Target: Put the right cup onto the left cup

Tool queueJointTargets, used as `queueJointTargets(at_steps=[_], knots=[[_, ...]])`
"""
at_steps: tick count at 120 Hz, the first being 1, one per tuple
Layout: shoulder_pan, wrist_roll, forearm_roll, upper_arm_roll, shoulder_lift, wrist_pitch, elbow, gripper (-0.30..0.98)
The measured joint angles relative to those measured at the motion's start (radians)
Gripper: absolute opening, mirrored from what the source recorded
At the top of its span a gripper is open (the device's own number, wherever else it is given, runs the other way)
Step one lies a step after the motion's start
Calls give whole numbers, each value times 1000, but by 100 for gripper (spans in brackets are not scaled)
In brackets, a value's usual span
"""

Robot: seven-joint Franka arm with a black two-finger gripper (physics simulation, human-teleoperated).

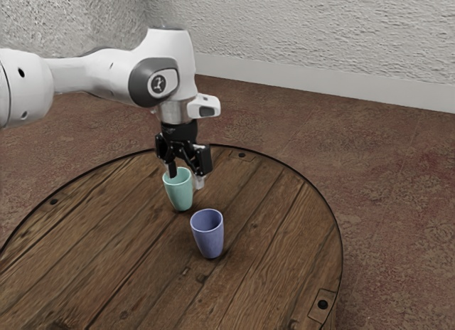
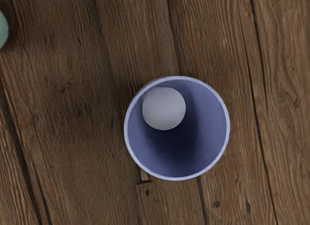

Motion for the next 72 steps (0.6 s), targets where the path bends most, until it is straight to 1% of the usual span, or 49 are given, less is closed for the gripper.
queueJointTargets(at_steps=[27, 72], knots=[[-13, -23, -25, -64, 15, 121, -91, 60], [-39, -53, -35, -60, 149, 274, -95, 51]])
